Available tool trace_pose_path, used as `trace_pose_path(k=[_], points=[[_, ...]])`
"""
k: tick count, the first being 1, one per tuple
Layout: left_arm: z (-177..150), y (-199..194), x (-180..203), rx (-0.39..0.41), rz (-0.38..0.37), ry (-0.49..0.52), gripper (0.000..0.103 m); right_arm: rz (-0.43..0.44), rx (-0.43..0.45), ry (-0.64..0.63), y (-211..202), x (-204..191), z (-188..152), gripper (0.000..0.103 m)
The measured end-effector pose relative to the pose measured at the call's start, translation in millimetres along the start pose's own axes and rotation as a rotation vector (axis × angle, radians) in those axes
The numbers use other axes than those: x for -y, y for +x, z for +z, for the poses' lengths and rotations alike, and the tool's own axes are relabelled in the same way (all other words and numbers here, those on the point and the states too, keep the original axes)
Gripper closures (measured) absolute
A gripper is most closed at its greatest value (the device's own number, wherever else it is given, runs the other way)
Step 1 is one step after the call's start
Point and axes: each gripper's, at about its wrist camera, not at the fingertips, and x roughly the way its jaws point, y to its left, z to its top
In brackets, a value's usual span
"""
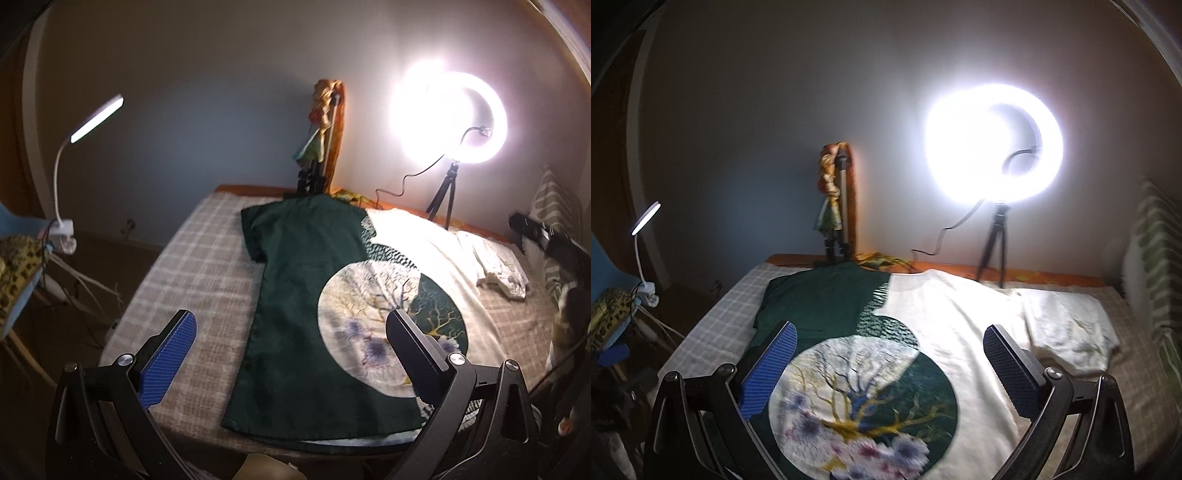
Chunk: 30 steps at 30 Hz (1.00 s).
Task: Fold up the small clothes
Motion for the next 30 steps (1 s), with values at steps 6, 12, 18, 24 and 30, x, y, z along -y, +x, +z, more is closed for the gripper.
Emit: trace_pose_path(k=[6, 12, 18, 24, 30], points=[[-25.0, 22.7, -26.4, -0.081, -0.054, -0.057, 0.001, 0.111, -0.062, -0.006, 59.7, -16.6, 30.1, 0.010], [-50.0, 43.7, -45.6, -0.162, -0.106, -0.109, 0.013, 0.254, -0.114, -0.019, 122.5, -54.1, 57.9, 0.015], [-70.7, 67.5, -59.4, -0.239, -0.128, -0.148, 0.028, 0.365, -0.220, -0.077, 175.7, -103.8, 66.6, 0.019], [-88.8, 90.3, -60.4, -0.299, -0.149, -0.141, 0.038, 0.412, -0.293, -0.118, 220.9, -148.6, 66.0, 0.019], [-96.9, 99.6, -61.1, -0.290, -0.151, -0.107, 0.045, 0.405, -0.381, -0.129, 277.8, -184.7, 63.8, 0.019]])
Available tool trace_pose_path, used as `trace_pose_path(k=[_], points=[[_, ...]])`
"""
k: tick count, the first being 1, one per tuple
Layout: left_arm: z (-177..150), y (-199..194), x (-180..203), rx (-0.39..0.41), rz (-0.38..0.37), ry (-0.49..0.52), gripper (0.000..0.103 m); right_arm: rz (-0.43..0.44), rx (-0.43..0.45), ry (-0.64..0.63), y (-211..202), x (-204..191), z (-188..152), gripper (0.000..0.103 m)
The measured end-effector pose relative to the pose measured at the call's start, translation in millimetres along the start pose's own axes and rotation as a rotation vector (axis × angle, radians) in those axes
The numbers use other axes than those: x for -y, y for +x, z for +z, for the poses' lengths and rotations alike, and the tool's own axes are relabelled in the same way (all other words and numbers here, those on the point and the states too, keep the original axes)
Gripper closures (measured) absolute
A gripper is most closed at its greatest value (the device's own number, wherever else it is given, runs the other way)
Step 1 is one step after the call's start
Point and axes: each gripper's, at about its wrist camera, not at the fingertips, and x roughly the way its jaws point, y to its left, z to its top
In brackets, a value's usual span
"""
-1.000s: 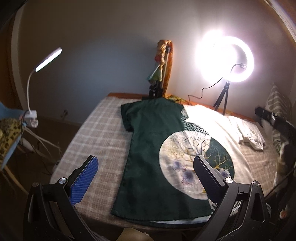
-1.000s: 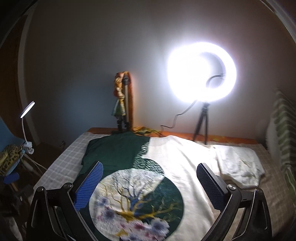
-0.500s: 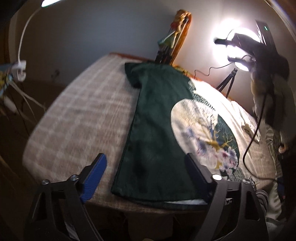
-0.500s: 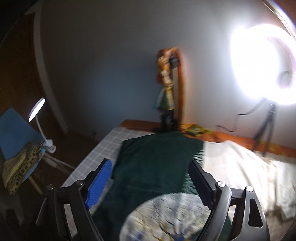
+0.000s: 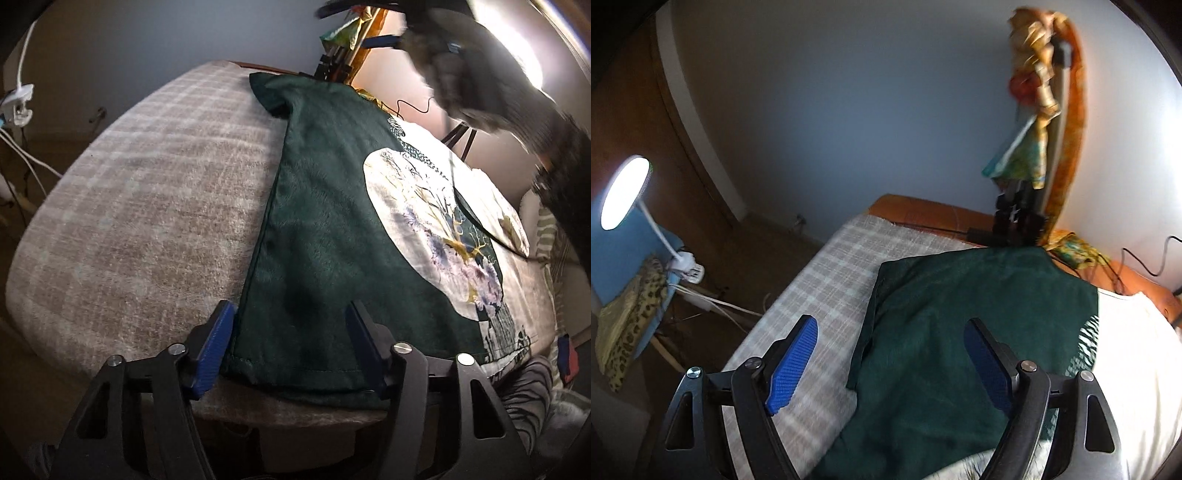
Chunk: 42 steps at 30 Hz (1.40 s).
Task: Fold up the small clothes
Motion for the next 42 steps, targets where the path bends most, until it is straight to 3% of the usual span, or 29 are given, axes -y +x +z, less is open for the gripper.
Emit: trace_pose_path(k=[5, 13, 19, 25, 31, 33, 35, 42], points=[[1.8, 1.5, -3.6, 0.021, -0.026, 0.016, 0.058, -0.009, -0.060, -0.006, 49.3, -7.1, 15.0, 0.020], [2.3, 7.9, -6.1, 0.025, -0.160, 0.011, 0.093, -0.054, -0.137, -0.021, 110.0, -17.0, 30.0, 0.024], [2.7, 12.5, -13.6, 0.026, -0.245, -0.036, 0.098, -0.078, -0.195, -0.036, 147.5, -20.2, 32.4, 0.029], [4.2, 14.5, -15.6, 0.029, -0.264, -0.055, 0.099, -0.116, -0.254, -0.072, 181.5, -22.8, 33.0, 0.033], [5.6, 15.9, -17.7, 0.026, -0.280, -0.075, 0.100, -0.168, -0.277, -0.124, 195.7, -25.2, 31.1, 0.060], [5.8, 15.0, -17.6, 0.028, -0.284, -0.078, 0.100, -0.173, -0.269, -0.143, 193.6, -24.4, 30.9, 0.087], [6.2, 14.0, -15.8, 0.032, -0.286, -0.072, 0.100, -0.176, -0.272, -0.125, 189.8, -17.6, 31.8, 0.101], [11.6, 1.0, 1.6, 0.067, -0.291, -0.012, 0.101, -0.123, -0.203, -0.058, 148.8, 17.3, 37.9, 0.102]])
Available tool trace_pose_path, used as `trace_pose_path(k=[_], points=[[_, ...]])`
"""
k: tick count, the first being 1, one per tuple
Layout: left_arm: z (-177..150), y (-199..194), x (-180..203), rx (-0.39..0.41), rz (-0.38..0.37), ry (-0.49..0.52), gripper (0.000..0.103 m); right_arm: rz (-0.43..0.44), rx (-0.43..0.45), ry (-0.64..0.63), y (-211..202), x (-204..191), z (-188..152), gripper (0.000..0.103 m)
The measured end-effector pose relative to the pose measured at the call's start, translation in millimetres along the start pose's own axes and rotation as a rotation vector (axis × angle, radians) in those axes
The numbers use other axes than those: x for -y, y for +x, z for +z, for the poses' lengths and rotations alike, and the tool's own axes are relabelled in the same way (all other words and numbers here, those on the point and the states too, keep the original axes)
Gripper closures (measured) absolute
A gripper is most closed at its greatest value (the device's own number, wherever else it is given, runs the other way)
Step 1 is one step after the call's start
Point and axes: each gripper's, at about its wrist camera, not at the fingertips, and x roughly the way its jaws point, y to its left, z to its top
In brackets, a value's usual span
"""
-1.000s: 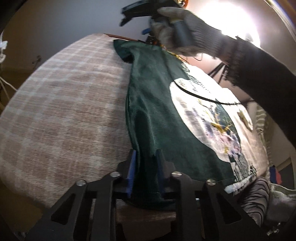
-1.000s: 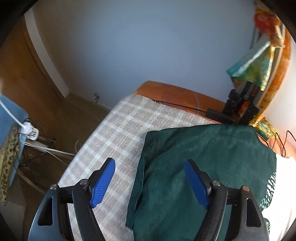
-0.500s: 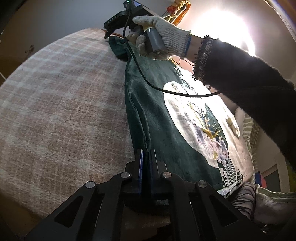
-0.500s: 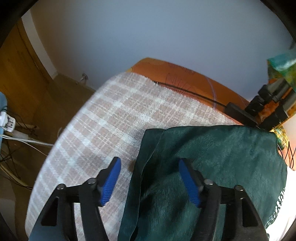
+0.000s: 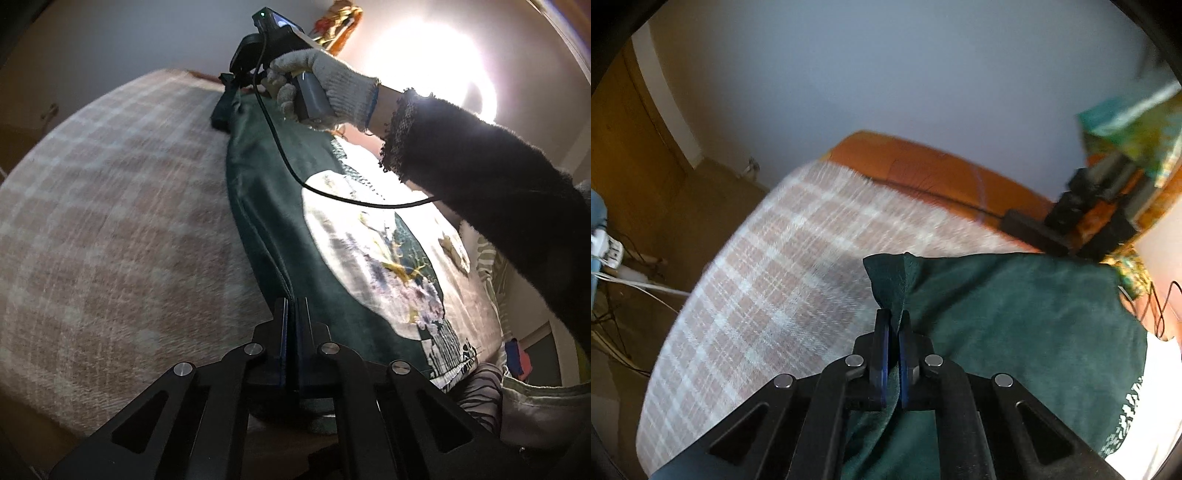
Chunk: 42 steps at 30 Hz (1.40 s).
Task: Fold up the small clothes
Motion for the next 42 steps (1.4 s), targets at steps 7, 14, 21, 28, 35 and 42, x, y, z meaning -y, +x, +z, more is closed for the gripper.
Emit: trace_pose_path(k=[7, 14, 21, 28, 35, 42], points=[[2.7, 0.4, 30.6, 0.002, -0.019, 0.081, 0.101, 0.017, 0.082, 0.067, -49.8, 48.6, -17.0, 0.102], [-2.8, 17.0, 66.5, -0.044, -0.037, 0.178, 0.101, -0.002, 0.127, 0.182, -74.4, 116.9, -45.9, 0.102], [-14.4, 41.0, 94.2, -0.106, -0.053, 0.242, 0.101, -0.055, 0.105, 0.280, -77.7, 180.5, -83.9, 0.102], [-26.0, 63.2, 122.7, -0.190, -0.086, 0.330, 0.101, -0.098, 0.083, 0.267, -64.1, 193.3, -94.2, 0.102], [-35.6, 52.1, 140.0, -0.236, -0.138, 0.375, 0.090, -0.251, 0.044, 0.247, -61.9, 202.6, -97.2, 0.067], [-14.6, 18.8, 96.5, -0.107, -0.020, 0.201, 0.089, -0.195, 0.100, 0.279, -107.6, 209.9, -115.7, 0.064]])
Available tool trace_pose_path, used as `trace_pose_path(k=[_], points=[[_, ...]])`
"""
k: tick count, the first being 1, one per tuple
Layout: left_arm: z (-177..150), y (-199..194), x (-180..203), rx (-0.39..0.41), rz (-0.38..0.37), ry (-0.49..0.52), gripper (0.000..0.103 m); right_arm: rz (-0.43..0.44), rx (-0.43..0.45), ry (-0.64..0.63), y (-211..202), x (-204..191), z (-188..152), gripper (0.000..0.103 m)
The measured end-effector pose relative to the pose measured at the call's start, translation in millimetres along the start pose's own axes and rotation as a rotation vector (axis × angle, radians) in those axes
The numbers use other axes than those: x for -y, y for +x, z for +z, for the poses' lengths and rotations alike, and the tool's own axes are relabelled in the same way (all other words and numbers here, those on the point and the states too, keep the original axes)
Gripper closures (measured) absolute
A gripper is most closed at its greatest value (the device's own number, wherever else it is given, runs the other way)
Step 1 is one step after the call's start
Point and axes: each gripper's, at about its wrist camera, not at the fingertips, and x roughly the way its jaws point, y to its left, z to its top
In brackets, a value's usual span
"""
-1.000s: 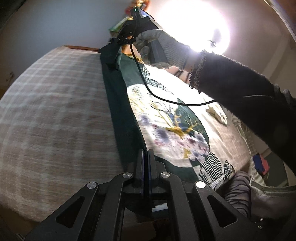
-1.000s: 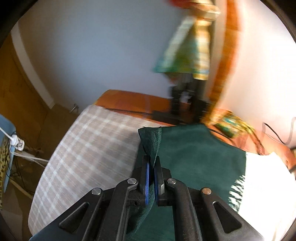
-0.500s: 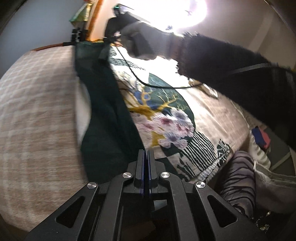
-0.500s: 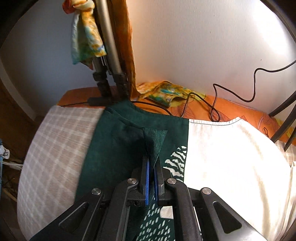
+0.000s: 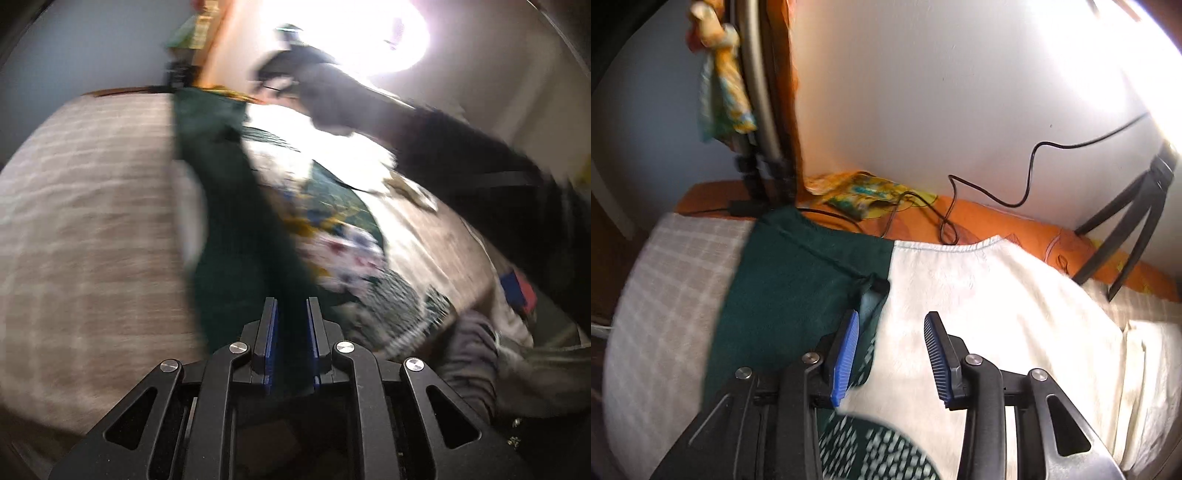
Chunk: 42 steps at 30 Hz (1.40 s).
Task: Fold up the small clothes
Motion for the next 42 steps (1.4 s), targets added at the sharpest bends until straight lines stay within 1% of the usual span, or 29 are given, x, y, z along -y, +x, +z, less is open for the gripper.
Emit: trace_pose_path(k=[2, 3, 4, 7, 11, 14, 16, 19, 22, 24, 27, 30, 31, 32, 33, 34, 35, 39, 42], points=[[-2.8, -0.5, -10.9, -0.005, 0.045, -0.027, 0.084, 0.010, 0.018, -0.019, -15.8, -5.8, -8.2, 0.064], [-4.8, 0.7, -15.8, -0.013, 0.070, -0.040, 0.084, 0.033, 0.026, -0.032, -28.7, -10.7, -17.3, 0.064], [-6.8, 0.7, -20.8, -0.017, 0.082, -0.054, 0.084, 0.065, 0.029, -0.045, -38.5, -16.2, -26.5, 0.064], [-10.2, 2.5, -28.5, -0.024, 0.084, -0.084, 0.084, 0.145, 0.028, -0.111, -70.5, -36.6, -59.1, 0.064], [-11.5, 9.8, -20.7, -0.037, 0.090, -0.060, 0.084, 0.166, 0.038, -0.204, -105.0, -61.6, -108.0, 0.064], [-13.9, 15.2, -14.7, -0.042, 0.129, -0.041, 0.084, 0.174, 0.050, -0.206, -125.8, -64.8, -138.2, 0.064], [-14.9, 13.8, -10.6, -0.034, 0.128, -0.032, 0.084, 0.178, 0.065, -0.197, -134.9, -60.7, -153.0, 0.064], [-16.3, 10.9, 1.0, -0.023, 0.139, 0.005, 0.084, 0.185, 0.082, -0.169, -145.9, -46.6, -166.6, 0.064], [-16.2, 11.6, 16.6, -0.006, 0.130, 0.045, 0.084, 0.180, 0.104, -0.135, -159.3, -29.2, -177.2, 0.064], [-15.5, 13.4, 28.1, 0.002, 0.109, 0.064, 0.084, 0.180, 0.117, -0.101, -167.8, -13.0, -182.7, 0.063], [-13.4, 18.7, 51.6, -0.011, 0.090, 0.112, 0.084, 0.163, 0.135, -0.065, -178.2, 12.0, -188.3, 0.063], [-11.6, 17.4, 73.7, 0.002, 0.102, 0.153, 0.084, 0.156, 0.146, -0.028, -189.3, 39.7, -194.4, 0.062], [-10.0, 16.2, 81.3, 0.013, 0.089, 0.165, 0.081, 0.155, 0.148, -0.012, -192.6, 50.1, -196.1, 0.062], [-8.0, 16.1, 89.0, 0.015, 0.072, 0.172, 0.075, 0.153, 0.150, 0.002, -195.2, 58.9, -197.8, 0.057], [-7.2, 16.0, 94.1, 0.016, 0.057, 0.177, 0.072, 0.150, 0.153, 0.020, -197.7, 69.2, -199.5, 0.043], [-6.1, 17.1, 100.9, 0.016, 0.038, 0.186, 0.070, 0.145, 0.159, 0.038, -199.6, 78.6, -200.8, 0.038], [-5.3, 20.3, 109.0, 0.011, 0.022, 0.199, 0.070, 0.142, 0.168, 0.061, -202.0, 90.1, -202.6, 0.034], [-6.8, 42.1, 142.0, -0.030, -0.031, 0.261, 0.070, 0.158, 0.155, 0.148, -199.2, 130.7, -208.2, 0.035], [-11.3, 56.2, 166.4, -0.056, -0.070, 0.312, 0.070, 0.199, 0.124, 0.218, -189.9, 158.4, -213.8, 0.035]])
